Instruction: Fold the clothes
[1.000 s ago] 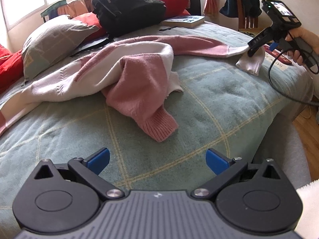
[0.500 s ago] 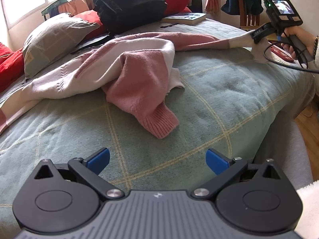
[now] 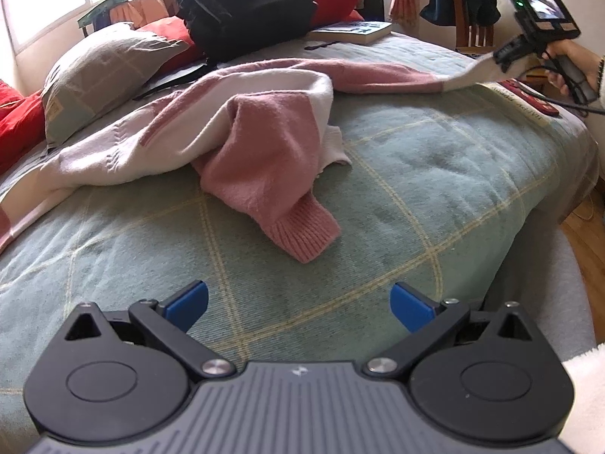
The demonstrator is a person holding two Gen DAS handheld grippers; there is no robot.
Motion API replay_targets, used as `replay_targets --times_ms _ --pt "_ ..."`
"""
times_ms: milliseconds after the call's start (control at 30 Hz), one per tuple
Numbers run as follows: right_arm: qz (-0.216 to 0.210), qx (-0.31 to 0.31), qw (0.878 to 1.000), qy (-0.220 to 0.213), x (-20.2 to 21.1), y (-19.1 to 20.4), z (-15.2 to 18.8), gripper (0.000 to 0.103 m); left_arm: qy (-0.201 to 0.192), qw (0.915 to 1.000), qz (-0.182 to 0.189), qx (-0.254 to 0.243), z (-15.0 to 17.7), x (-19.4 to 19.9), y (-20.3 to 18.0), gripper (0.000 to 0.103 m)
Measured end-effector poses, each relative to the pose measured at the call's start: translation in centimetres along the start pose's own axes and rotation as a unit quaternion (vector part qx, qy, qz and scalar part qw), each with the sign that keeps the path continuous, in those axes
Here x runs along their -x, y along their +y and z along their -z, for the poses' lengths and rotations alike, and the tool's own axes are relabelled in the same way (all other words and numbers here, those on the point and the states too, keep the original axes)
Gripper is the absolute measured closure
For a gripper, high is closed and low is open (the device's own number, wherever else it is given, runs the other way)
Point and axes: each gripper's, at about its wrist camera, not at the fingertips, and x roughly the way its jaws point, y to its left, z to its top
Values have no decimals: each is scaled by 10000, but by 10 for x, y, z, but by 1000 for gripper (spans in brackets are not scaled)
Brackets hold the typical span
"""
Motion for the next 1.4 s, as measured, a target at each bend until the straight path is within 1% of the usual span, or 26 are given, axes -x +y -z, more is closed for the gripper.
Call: replay_targets --times_ms 67,133,167,267,333,400,533,600,667,733,867,933,967,1033,1133,1200,1267,1367,1400 --pt "152 -54 9999 5 0 -12 2 0 -15 10000 34 -9 0 0 0 1" --pt "194 -170 9997 28 3 -26 3 0 -26 10000 78 -14 0 0 0 1" --pt "146 -231 9996 5 6 -31 4 0 -28 9999 100 -21 0 -1 -1 1" --pt "-279 -107 9995 -130 24 -31 5 0 -25 9999 138 -59 0 -3 -4 1" --pt "-566 69 9979 -294 40 -19 5 0 -33 9999 142 -80 -1 -3 -6 1" --pt "-1008 235 9938 -396 54 -2 3 0 -61 9998 151 -103 -2 -1 -7 1" --pt "-1828 562 9803 -500 77 45 -3 0 -74 9999 109 -54 -1 2 -4 1" --pt "-2310 677 9694 -478 85 71 -6 0 -54 10000 49 -6 0 1 -1 1" --pt "-2776 747 9571 -356 89 99 -6 0 -34 10000 -25 53 0 1 2 1" --pt "-3085 873 9467 -311 91 127 -4 0 -16 9999 -75 112 0 0 6 1" --pt "-3529 1003 9299 -255 87 178 -7 0 44 9997 -163 187 0 -2 15 1" --pt "-3792 991 9200 -62 80 197 -11 0 83 9994 -224 239 -1 -5 20 1" --pt "-3855 980 9175 34 74 206 -12 0 100 9993 -246 272 -2 -7 23 1" --pt "-3842 1014 9175 192 64 222 -10 0 136 9990 -279 336 -3 -10 29 1" --pt "-3856 898 9178 293 46 233 -5 0 197 9987 -289 374 -5 -17 34 1" --pt "-3931 853 9154 155 44 231 -3 0 238 9985 -294 397 -6 -22 38 1" --pt "-3978 990 9121 60 44 231 -1 0 258 9983 -302 416 -8 -26 40 1" --pt "-3931 1313 9100 94 49 229 -2 0 222 9983 -319 427 -11 -28 40 1" --pt "-3931 1282 9104 147 52 226 -3 0 195 9984 -310 423 -11 -27 40 1"
